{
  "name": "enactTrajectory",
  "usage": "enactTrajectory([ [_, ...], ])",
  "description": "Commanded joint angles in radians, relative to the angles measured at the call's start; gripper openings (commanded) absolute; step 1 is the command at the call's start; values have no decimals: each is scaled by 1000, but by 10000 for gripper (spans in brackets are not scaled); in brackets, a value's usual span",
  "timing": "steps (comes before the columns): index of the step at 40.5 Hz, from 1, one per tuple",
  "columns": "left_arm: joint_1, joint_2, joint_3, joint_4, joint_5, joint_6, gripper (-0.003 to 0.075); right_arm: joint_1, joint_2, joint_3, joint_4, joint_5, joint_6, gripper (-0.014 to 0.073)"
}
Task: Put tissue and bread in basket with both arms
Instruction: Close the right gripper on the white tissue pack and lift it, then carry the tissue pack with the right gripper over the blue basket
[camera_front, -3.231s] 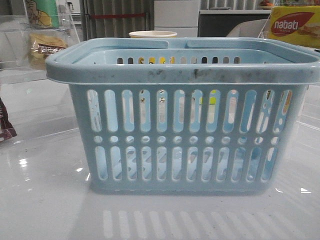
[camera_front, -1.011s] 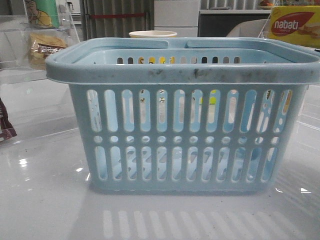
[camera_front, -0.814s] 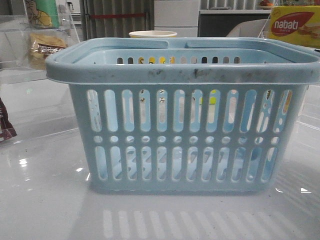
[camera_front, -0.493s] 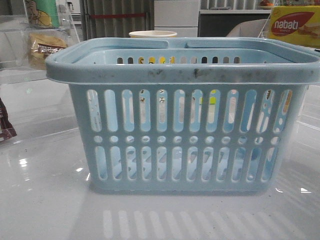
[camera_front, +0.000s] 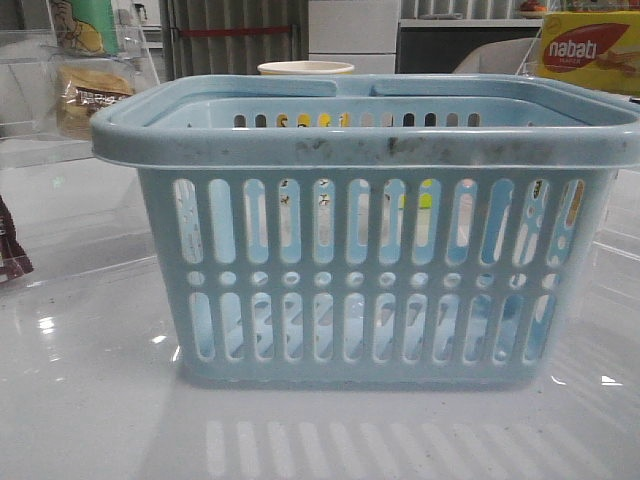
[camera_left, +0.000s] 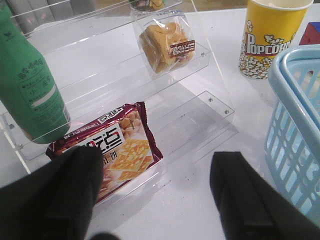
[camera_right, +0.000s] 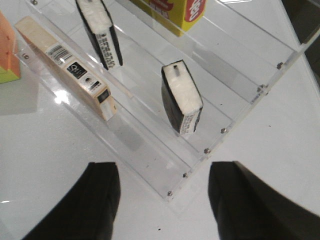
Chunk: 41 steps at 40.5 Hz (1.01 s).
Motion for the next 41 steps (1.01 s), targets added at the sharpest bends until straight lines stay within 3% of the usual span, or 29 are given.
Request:
enactTrajectory([
  [1, -7, 2, -28, -11, -83, -9, 518, -9, 26, -79, -45, -36, 1, 503],
  [16, -7, 2, -28, -11, -83, -9, 518, -9, 203, -190, -96, -6, 1, 503],
  [38, -7, 2, -28, -11, -83, -9, 518, -9, 312, -202, -172, -144, 1, 498],
  [41, -7, 2, -28, -11, -83, -9, 518, -8, 316, -202, -172, -158, 1, 465],
])
